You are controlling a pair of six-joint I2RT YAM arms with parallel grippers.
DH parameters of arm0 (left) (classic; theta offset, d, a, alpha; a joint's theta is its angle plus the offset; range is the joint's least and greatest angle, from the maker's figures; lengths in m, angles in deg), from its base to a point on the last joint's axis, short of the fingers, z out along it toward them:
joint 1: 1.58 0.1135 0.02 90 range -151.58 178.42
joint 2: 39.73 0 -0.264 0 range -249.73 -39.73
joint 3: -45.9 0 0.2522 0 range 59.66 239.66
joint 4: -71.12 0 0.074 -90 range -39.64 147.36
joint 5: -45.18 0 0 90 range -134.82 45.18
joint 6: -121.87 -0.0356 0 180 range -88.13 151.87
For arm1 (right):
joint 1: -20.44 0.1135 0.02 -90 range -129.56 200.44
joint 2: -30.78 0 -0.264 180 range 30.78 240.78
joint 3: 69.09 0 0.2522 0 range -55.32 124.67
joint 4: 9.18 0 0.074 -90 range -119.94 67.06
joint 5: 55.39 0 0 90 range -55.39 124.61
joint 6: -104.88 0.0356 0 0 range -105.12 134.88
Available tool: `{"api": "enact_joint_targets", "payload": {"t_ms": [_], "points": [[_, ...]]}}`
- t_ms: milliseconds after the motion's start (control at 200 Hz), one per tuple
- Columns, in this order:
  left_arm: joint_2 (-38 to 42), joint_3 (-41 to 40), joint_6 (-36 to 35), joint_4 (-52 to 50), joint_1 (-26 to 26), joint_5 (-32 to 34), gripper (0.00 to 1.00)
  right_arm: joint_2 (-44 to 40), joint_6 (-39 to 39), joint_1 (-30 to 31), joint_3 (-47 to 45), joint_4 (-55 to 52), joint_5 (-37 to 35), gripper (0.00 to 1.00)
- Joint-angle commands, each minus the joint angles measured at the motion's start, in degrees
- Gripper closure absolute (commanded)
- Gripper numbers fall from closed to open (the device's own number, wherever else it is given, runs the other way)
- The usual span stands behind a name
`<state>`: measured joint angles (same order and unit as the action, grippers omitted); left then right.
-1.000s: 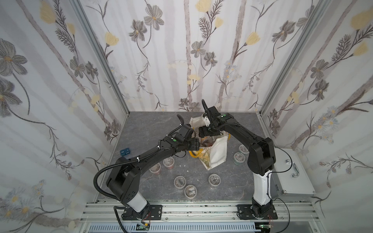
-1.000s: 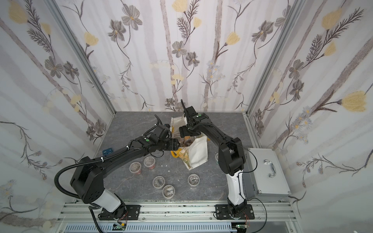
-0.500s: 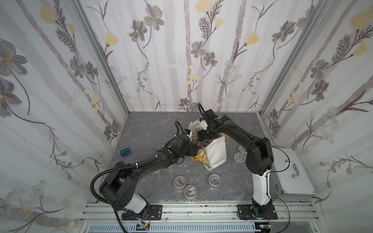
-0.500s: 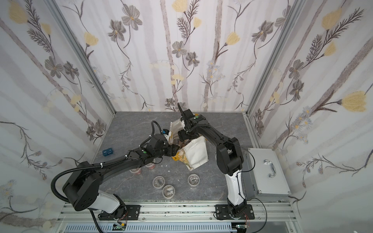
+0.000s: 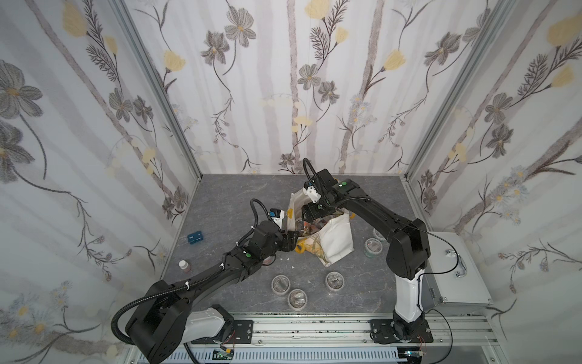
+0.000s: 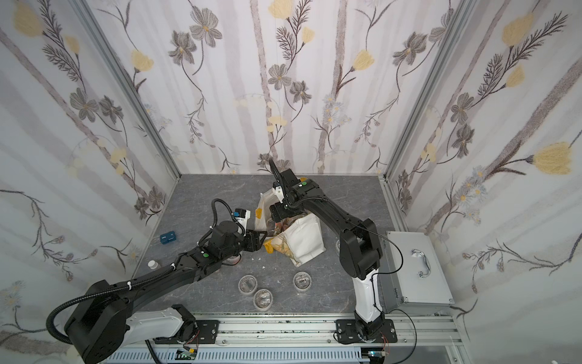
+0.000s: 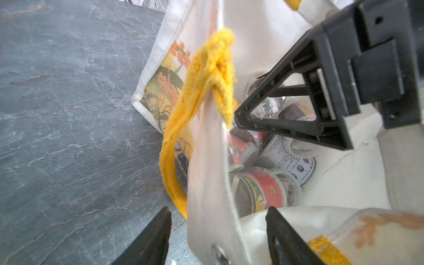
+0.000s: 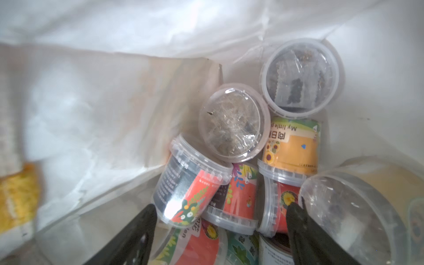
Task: Take out the seed jars from the canvas bag
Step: Pick up the seed jar from the canvas bag.
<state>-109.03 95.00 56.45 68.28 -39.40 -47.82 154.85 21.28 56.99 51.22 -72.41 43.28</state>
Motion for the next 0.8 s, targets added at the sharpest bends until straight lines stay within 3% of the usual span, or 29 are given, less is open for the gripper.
{"api": "enact_joint_targets", "payload": {"t_ms": [0, 110, 455, 555, 794], "points": [[2.08, -1.32, 1.93, -0.04, 0.21, 1.24, 0.35, 0.11, -1.42, 1.19, 0.43, 2.2, 1.62, 0.16], [3.37, -2.08, 2.84, -0.36, 0.31, 1.54, 0.38, 0.3, -1.55, 1.98, 0.54, 0.73, 2.14, 0.16], [1.57, -2.46, 3.54, 3.33, 0.38, -2.48, 0.51, 4.95, 7.97, 4.21, 1.82, -2.22, 2.13, 0.22], [1.01, -2.19, 4.14, 4.56, 0.36, -3.5, 0.52, 6.28, 9.85, 4.57, 1.64, -0.22, 3.17, 0.22], [1.32, -3.07, 6.35, 7.14, 0.38, -3.9, 0.55, 7.2, 13.57, 4.75, -1.91, 6.91, -2.17, 0.26]]}}
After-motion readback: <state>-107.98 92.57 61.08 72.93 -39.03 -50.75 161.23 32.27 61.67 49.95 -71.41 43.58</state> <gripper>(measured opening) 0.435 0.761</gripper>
